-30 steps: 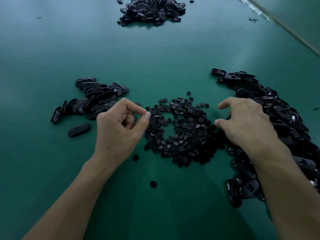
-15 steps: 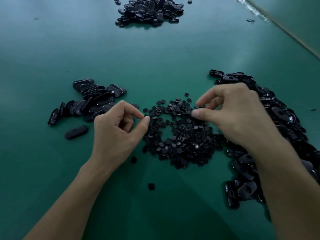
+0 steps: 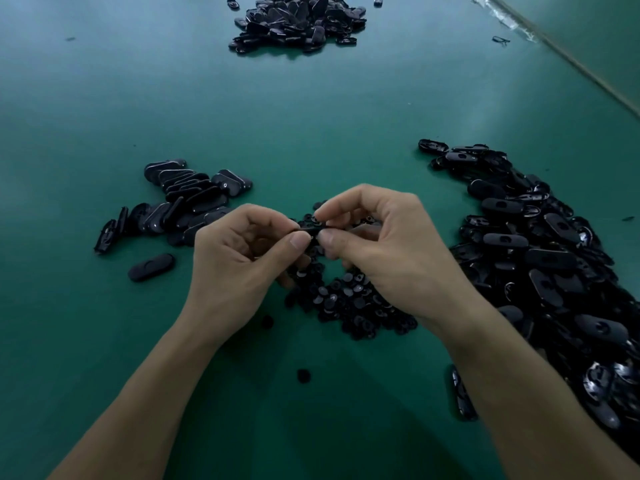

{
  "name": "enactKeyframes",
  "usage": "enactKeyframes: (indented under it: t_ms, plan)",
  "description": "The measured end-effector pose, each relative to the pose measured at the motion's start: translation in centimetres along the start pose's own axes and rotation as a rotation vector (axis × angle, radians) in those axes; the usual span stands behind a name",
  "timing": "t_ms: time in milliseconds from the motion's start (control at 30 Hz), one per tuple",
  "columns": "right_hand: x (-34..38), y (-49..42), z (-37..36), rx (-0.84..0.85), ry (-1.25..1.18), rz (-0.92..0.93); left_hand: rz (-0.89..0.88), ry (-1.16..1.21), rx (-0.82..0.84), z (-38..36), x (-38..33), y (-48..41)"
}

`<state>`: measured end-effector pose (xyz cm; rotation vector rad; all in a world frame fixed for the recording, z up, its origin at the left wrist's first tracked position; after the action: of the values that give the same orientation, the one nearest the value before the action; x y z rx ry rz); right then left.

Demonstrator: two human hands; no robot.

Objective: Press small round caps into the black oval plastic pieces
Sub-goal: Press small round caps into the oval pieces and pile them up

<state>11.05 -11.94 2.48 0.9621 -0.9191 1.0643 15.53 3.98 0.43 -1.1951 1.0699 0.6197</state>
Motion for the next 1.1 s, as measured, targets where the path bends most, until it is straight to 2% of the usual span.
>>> enactKeyframes:
  t_ms: [67, 167, 233, 300, 867, 1100]
  plan:
    - [-0.2, -0.2, 0.3, -0.048, 0.085, 0.018, 0.018, 0.017, -0.011, 0.1, 0.3, 0.0]
    - [-0.2, -0.3, 1.5, -0.200, 0.464, 0.024, 0.078, 0.049, -0.024, 0.1, 0.9, -0.1]
    - [-0.9, -0.4, 1.7, -0.199, 0.681, -0.027, 0.098, 0.054, -0.023, 0.2, 1.2, -0.1]
    - [-1.6, -0.4, 1.6, -0.164, 0.764, -0.075, 0.094, 0.056, -0.022, 0.2, 1.4, -0.2]
    - [-1.7, -0.4, 2.0, -0.229, 0.577, -0.068, 0.158, 0.103, -0.048, 0.3, 1.7, -0.1]
    - [-1.6, -0.5, 1.9, -0.192, 0.563, -0.073, 0.180, 0.100, -0.052, 0.3, 1.9, -0.1]
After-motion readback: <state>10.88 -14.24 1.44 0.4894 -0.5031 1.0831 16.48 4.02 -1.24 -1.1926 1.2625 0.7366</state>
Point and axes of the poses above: each hand's wrist, its own y-axis away from the middle knuckle, its own z-axis out of the back of the hand, x = y × z, the point moved 7 cm from there along -y, towards the middle knuckle, and after that the axes turned 9 degrees about -z, right-handed, at the moved point
